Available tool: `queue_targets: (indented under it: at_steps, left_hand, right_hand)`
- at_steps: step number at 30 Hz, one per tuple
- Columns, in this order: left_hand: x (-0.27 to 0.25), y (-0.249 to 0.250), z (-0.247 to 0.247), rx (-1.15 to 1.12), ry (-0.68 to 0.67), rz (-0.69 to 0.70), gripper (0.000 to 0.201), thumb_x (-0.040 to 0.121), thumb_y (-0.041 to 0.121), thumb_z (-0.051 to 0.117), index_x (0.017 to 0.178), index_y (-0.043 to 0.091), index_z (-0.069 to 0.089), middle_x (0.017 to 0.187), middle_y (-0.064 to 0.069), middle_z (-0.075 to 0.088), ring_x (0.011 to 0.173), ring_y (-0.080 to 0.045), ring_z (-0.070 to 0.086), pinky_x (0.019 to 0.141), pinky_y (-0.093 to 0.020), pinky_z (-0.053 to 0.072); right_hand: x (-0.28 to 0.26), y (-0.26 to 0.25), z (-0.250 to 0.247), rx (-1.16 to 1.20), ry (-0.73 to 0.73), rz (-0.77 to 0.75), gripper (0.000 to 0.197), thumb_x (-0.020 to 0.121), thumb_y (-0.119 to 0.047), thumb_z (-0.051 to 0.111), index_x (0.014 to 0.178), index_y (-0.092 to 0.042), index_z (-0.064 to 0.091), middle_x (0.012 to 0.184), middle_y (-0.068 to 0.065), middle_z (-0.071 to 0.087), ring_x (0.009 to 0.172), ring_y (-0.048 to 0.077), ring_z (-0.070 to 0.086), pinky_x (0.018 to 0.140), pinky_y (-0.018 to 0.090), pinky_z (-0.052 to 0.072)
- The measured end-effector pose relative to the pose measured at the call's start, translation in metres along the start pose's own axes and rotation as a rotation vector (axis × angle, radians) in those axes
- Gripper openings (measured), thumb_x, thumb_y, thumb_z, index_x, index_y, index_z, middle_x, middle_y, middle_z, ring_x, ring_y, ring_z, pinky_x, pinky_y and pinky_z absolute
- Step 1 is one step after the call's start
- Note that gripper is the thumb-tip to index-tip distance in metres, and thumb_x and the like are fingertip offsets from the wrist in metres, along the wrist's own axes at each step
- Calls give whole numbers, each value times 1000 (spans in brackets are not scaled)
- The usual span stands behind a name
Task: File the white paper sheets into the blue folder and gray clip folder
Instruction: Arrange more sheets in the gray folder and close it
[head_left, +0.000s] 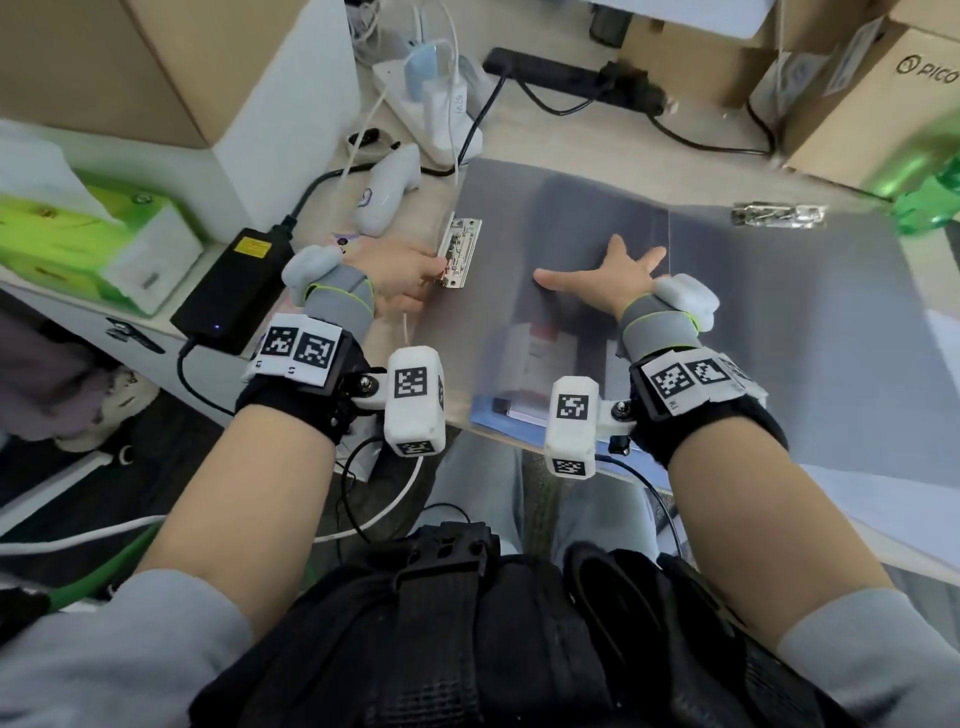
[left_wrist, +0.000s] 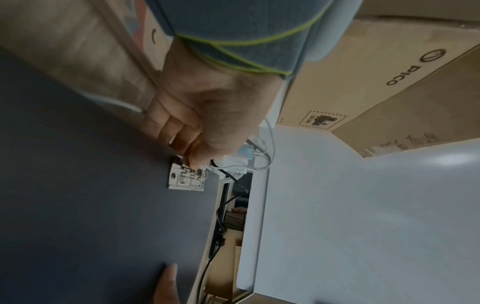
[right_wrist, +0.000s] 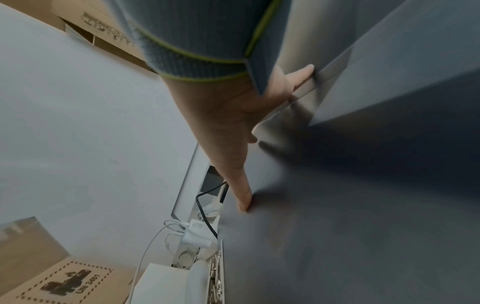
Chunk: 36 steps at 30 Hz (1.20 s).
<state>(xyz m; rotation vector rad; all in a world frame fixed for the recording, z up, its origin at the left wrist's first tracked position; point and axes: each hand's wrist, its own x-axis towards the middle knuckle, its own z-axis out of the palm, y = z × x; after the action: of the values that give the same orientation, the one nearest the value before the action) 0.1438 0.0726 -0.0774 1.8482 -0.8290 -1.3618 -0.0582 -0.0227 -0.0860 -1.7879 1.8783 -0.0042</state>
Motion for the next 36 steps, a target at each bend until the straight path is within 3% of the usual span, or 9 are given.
queue_targets:
  at_steps: [5, 10, 14, 18, 22, 26, 30, 33, 36]
  left_hand:
    - [11, -3, 2, -73, -16, 10, 28, 99, 4, 38, 80, 19, 51, 40, 15, 58, 30, 5, 46, 34, -8, 37]
    - [18, -13, 0, -191, -25, 29, 20, 96, 1, 42, 102, 14, 56, 76, 4, 64, 67, -8, 59, 61, -21, 53]
    - [21, -15, 5, -215, 47, 41, 23, 94, -2, 46, 111, 10, 55, 60, 6, 67, 49, -3, 62, 46, -18, 54]
    - [16, -15, 2, -233, -11, 62, 12, 96, 5, 46, 97, 11, 57, 66, 4, 67, 57, -6, 64, 49, -19, 56]
    - [4, -8, -1, -285, -59, 86, 25, 99, 36, 41, 85, 21, 57, 59, 14, 67, 48, 2, 60, 45, -8, 46]
    - [14, -2, 5, -247, 165, 183, 27, 95, 42, 48, 80, 20, 54, 74, 7, 61, 60, -5, 57, 51, -15, 47]
    - [32, 4, 6, -56, 321, 306, 48, 96, 46, 42, 58, 19, 54, 48, 13, 60, 52, 1, 52, 63, -23, 44]
    - [44, 13, 9, 16, 350, 385, 46, 99, 39, 37, 63, 23, 59, 71, 10, 63, 70, -5, 56, 86, -28, 45]
    - [53, 21, 19, 149, 338, 402, 32, 99, 29, 40, 87, 15, 66, 90, -1, 61, 87, -12, 53, 84, -25, 42]
  right_hand:
    - [9, 1, 5, -23, -60, 30, 134, 43, -88, 55, 151, -31, 0, 158, 17, -14, 141, 51, 12, 114, 59, 19]
    - [2, 0, 6, -47, -71, 27, 118, 62, -83, 55, 150, -33, -6, 157, 16, -18, 141, 51, -9, 114, 63, 4]
    - [-5, 0, 6, -37, -71, 20, 112, 67, -80, 54, 150, -35, -6, 157, 14, -19, 140, 51, -16, 112, 64, -1]
    - [-2, 2, 10, -30, -63, 19, 114, 64, -84, 52, 150, -36, -6, 157, 14, -20, 140, 50, -17, 110, 67, -1]
    - [-4, 2, 12, -30, -56, 17, 113, 64, -86, 49, 149, -37, -6, 157, 13, -20, 141, 50, -17, 110, 68, -1]
    - [-7, 2, 11, -22, -48, 10, 110, 66, -83, 50, 150, -37, -6, 157, 13, -20, 140, 50, -18, 111, 67, -2]
    - [-11, 3, 10, 15, -49, -5, 109, 68, -79, 54, 150, -37, -4, 158, 12, -20, 139, 51, -20, 113, 65, -1]
    - [-11, 4, 7, 21, -53, -9, 107, 70, -74, 58, 151, -35, -1, 158, 13, -16, 140, 51, -17, 115, 62, -1]
    - [-14, 4, -1, 20, -71, -16, 103, 73, -67, 62, 151, -34, 3, 159, 13, -13, 141, 50, -14, 117, 59, 0]
